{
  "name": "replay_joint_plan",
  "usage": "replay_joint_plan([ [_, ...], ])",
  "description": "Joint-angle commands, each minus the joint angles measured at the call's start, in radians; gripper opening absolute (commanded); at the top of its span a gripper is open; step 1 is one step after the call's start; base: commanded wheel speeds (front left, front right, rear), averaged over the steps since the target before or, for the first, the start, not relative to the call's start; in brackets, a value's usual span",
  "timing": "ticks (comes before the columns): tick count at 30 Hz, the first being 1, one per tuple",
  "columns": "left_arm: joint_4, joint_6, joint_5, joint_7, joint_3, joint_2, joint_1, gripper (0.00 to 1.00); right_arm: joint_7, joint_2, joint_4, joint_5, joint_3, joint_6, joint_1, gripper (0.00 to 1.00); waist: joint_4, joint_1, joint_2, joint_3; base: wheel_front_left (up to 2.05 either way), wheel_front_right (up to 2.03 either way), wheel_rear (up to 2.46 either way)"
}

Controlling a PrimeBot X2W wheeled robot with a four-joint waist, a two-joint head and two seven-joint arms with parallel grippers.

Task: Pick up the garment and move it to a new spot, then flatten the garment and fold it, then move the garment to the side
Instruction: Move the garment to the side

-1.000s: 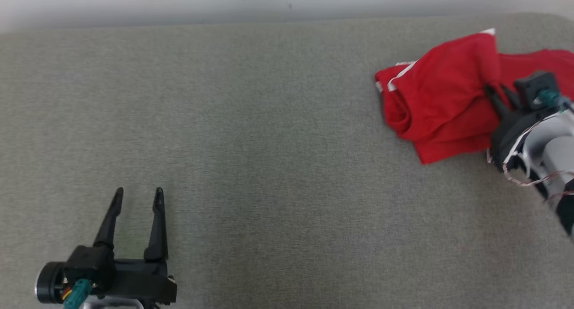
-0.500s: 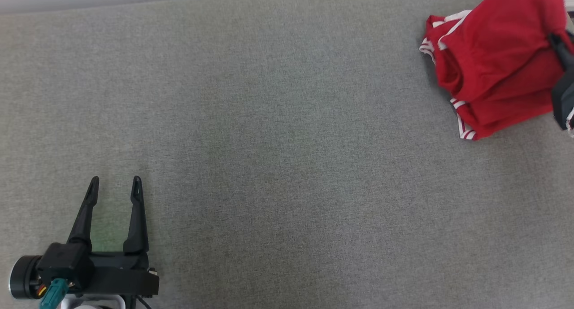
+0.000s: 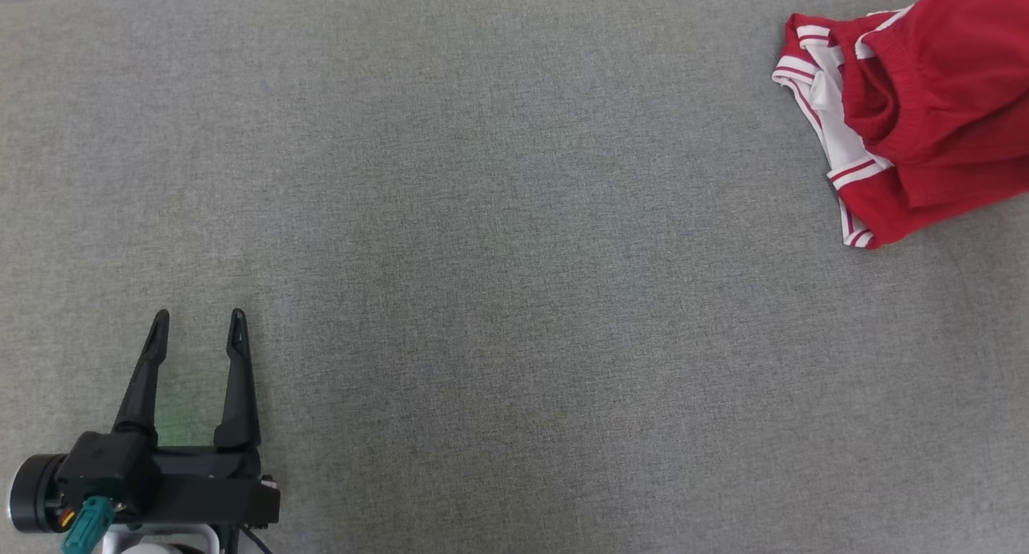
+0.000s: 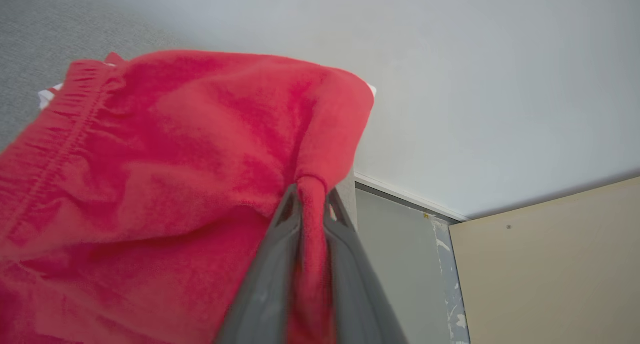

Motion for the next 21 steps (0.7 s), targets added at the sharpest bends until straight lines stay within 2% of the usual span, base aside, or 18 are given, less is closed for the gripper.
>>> replay_joint_plan([
  [1,0.000,-0.001,0.008,-0.003,0.003,-0.002,-0.006,1.00,-0.001,0.002,0.010,0.001,-0.003,-0.003,-0.004,0.75,0.002,0.0000,-0.0002,-0.001,0.00,0.00,0.00],
  [2,0.001,-0.001,0.009,-0.003,0.003,-0.003,-0.007,1.00,-0.005,0.006,0.018,-0.002,-0.003,-0.003,-0.004,1.00,0.002,0.0000,-0.0002,-0.002,0.00,0.00,0.00],
  [10,0.013,-0.001,0.006,-0.003,0.015,-0.013,0.002,1.00,-0.093,0.031,0.102,-0.028,-0.042,-0.003,-0.030,1.00,0.009,0.0000,-0.0002,-0.045,0.00,0.00,0.00],
  [13,0.011,-0.001,0.009,-0.003,0.019,-0.024,0.027,1.00,-0.145,0.055,0.131,-0.001,-0.090,-0.003,-0.023,1.00,0.015,0.0000,-0.0002,-0.083,0.00,0.00,0.00],
  [16,0.018,0.006,0.006,-0.003,0.032,-0.040,0.063,1.00,-0.197,0.111,0.155,0.035,-0.175,-0.003,0.017,1.00,0.021,0.0000,-0.0002,-0.143,0.00,0.00,0.00],
  [18,0.018,0.007,0.005,-0.003,0.037,-0.041,0.075,1.00,-0.201,0.128,0.152,0.042,-0.199,-0.003,0.028,1.00,0.019,0.0000,-0.0002,-0.157,0.00,0.00,0.00],
  [21,0.027,0.013,0.006,-0.003,0.043,-0.052,0.115,1.00,-0.202,0.168,0.027,-0.001,-0.326,-0.003,0.118,1.00,0.027,0.0000,-0.0002,-0.211,0.00,0.00,0.00],
])
